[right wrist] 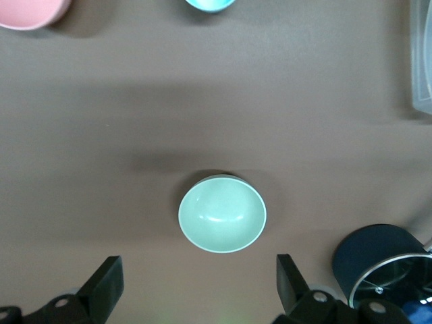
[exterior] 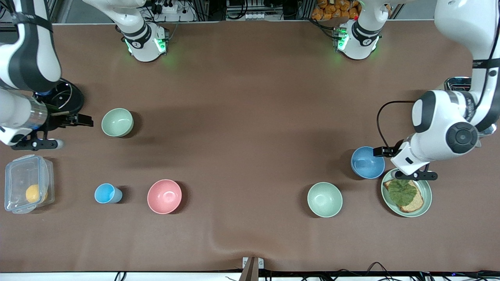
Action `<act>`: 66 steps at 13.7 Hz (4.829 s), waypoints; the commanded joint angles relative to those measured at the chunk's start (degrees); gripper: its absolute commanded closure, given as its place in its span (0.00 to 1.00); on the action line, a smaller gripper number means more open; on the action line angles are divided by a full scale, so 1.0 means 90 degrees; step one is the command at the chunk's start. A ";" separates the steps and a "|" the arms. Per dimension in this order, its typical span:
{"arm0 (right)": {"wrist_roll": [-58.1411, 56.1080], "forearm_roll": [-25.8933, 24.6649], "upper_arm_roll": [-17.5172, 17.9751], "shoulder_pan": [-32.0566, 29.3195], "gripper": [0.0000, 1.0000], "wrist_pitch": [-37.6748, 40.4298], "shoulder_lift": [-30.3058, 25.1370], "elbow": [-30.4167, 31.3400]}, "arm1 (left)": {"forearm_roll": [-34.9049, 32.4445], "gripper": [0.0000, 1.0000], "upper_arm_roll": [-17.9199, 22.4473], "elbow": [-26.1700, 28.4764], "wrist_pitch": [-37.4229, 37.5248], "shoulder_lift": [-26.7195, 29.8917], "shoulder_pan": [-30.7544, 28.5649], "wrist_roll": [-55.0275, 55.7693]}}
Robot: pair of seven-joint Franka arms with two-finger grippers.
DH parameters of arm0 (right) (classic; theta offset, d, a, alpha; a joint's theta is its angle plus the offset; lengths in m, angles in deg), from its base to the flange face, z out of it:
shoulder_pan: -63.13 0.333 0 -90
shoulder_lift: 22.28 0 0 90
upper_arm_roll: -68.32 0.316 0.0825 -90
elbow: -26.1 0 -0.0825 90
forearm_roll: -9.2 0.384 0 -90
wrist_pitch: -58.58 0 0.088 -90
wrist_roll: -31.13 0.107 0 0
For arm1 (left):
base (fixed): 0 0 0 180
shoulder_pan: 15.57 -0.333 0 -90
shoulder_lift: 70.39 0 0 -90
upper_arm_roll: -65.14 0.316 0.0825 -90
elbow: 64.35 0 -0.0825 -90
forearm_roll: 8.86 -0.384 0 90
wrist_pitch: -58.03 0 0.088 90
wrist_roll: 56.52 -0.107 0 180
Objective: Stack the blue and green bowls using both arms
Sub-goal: 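Grasp the green bowl with the right gripper while the left gripper grasps the blue bowl, then carry the green bowl with the right gripper while the left gripper carries the blue bowl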
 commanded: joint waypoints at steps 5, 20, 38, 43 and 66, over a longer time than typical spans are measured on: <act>-0.1029 -0.0066 -0.0129 -0.0395 0.00 -0.2760 -0.0667 0.2663 | -0.0149 0.00 -0.0033 0.0654 -0.1326 -0.0354 -0.0517 0.0131; -0.1969 0.0002 -0.0452 -0.0894 0.68 -0.5457 0.0154 0.4324 | -0.0159 1.00 -0.0014 0.0605 -0.2118 -0.1107 -0.0322 0.0385; 0.0984 0.1506 0.0327 0.0657 1.00 -0.2528 -0.0363 0.2353 | -0.0052 1.00 -0.0627 0.0049 -0.0556 0.0230 -0.0332 0.3058; 0.3408 0.1496 0.1198 0.1322 1.00 -0.3035 -0.0266 0.2196 | 0.0757 1.00 -0.1155 -0.0088 -0.0468 0.0397 -0.0322 0.3948; 0.9857 -0.0857 0.1804 0.4048 0.00 -0.5159 0.1629 0.1768 | 0.1140 1.00 -0.3030 0.0820 -0.2030 0.0357 0.0049 0.5649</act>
